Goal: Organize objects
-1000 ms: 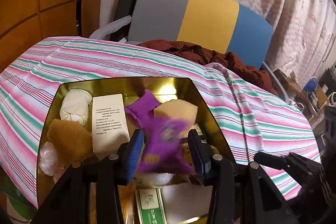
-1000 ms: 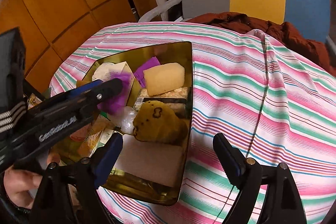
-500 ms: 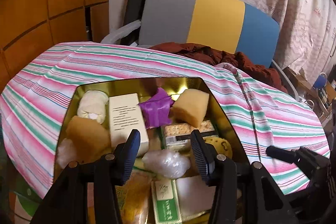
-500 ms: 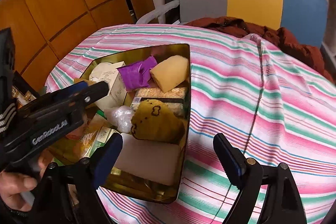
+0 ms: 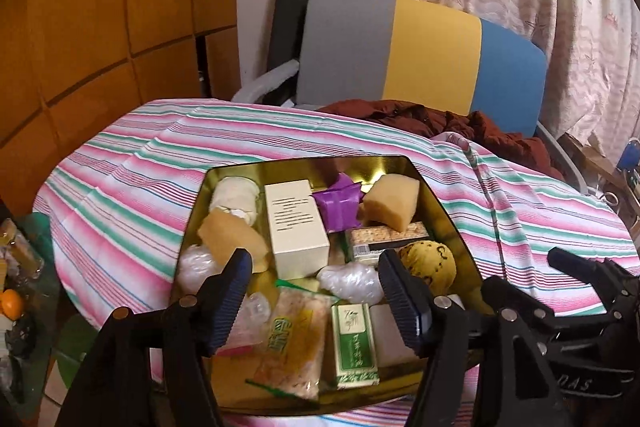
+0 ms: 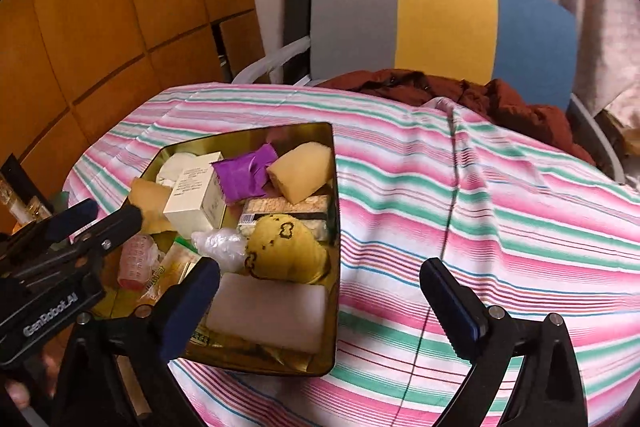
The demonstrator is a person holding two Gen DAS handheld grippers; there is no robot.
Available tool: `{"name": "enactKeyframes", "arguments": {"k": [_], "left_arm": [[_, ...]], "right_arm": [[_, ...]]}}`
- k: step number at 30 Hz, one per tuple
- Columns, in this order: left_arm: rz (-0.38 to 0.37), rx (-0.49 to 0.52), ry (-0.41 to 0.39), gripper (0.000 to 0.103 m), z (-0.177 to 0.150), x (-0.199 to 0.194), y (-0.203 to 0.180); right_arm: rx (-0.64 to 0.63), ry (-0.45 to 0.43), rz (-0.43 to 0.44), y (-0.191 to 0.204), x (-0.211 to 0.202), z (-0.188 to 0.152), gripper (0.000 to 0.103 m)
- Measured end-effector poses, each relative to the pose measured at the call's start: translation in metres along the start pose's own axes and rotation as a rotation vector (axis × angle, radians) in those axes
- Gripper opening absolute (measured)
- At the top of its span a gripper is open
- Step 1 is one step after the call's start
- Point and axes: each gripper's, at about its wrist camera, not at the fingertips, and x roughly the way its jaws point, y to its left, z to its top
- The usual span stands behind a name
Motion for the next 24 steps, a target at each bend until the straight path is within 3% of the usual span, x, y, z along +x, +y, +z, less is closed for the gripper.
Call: {"name": "enactKeyframes", "arguments": {"k": [6, 12, 24], "left_arm": [[0.02, -0.025, -0.022, 0.07, -0.009, -0.011, 0.008], [0.111, -0.034, -0.031, 0.071, -0.019, -0.017, 0.018], [0.134, -0.103, -0.058, 0.071, -0.025, -0.032, 0.038]], "right_arm": [[-0.043, -0.049, -0.063, 0.01, -0.006, -0.008, 0.103], [-0.03, -0.031, -0.057, 0.011, -0.004, -0.016, 0.103], [-0.016, -0.075, -0.038, 0.021, -0.016, -0.01, 0.103]]}}
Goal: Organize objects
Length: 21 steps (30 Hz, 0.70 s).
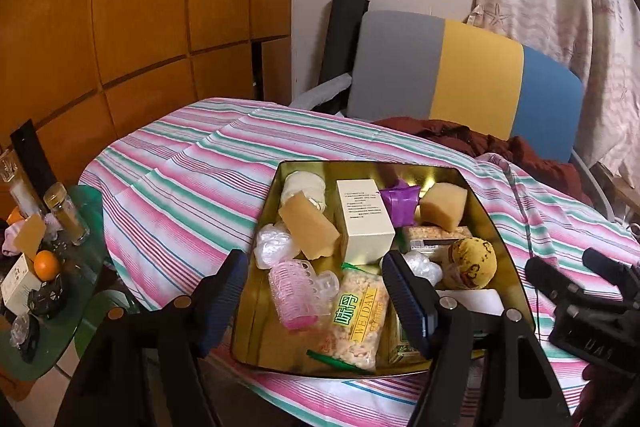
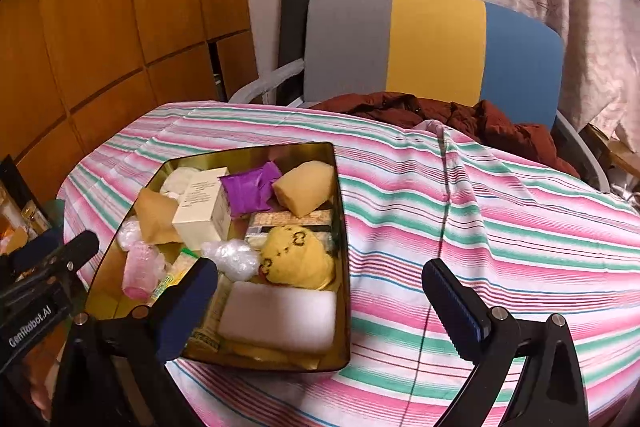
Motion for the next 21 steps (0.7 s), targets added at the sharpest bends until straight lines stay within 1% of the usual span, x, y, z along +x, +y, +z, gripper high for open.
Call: {"name": "enactKeyframes", "arguments": {"k": [5, 8, 10, 13, 18, 21], "left_arm": [[-0.007, 0.004, -0.004, 0.069, 0.0, -0.003, -0.003], [-0.007, 0.01, 0.008, 0.07, -0.002, -0.002, -0.005], [0.006, 0.018, 0.017, 0.069, -0.003, 0.0, -0.005], [-0.006, 0.009, 0.035, 0.069, -0.004, 0.003, -0.004], [0.022, 0.048, 0.028, 0.069, -0.007, 0.006, -0.006], [0.008, 0.032, 0.032, 0.069, -0.009, 0.009, -0.003]], "right_arm": [[-0.021, 0.029, 0.012, 0.007, 0.005, -0.009, 0.103], [-0.026, 0.029, 0.011, 0.008, 0.006, -0.009, 0.103], [-0.03, 0.027, 0.007, 0.008, 0.005, -0.01, 0.103], [-0.041, 0.024, -0.004, 0.01, 0.006, -0.009, 0.103], [-0.06, 0.027, -0.008, 0.013, 0.007, -0.011, 0.103], [-0.067, 0.031, -0.014, 0.014, 0.009, -0.012, 0.103]]}}
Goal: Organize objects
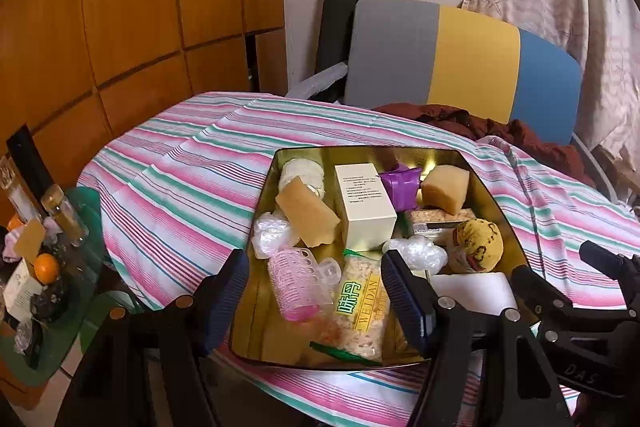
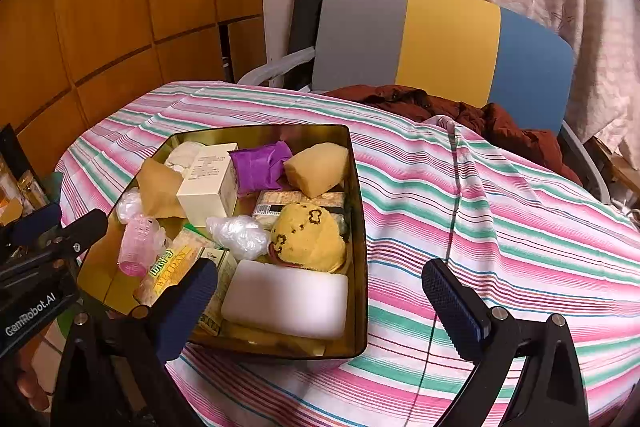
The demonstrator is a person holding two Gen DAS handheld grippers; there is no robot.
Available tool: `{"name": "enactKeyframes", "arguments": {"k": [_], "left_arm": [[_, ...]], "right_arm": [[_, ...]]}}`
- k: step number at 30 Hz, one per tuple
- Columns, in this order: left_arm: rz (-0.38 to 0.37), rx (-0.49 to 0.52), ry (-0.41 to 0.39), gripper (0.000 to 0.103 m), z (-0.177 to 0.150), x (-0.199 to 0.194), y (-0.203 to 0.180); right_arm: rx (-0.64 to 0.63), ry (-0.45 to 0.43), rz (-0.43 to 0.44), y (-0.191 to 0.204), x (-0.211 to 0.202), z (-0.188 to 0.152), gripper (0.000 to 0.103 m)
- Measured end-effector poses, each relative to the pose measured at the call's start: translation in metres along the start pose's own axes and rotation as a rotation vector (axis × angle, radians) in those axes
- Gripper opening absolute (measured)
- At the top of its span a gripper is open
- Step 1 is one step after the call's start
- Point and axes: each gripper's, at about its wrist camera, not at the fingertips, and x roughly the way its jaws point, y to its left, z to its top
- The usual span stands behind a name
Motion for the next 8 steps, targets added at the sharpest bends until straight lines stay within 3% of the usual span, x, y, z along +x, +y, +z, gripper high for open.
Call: {"name": "enactKeyframes", "arguments": {"k": [8], "left_arm": [[-0.005, 0.012, -0.018, 0.063, 0.001, -0.0002, -0.0011]], "right_arm": [[0.0, 0.002, -0.007, -0.001, 0.0032, 0.0002, 0.103]]}}
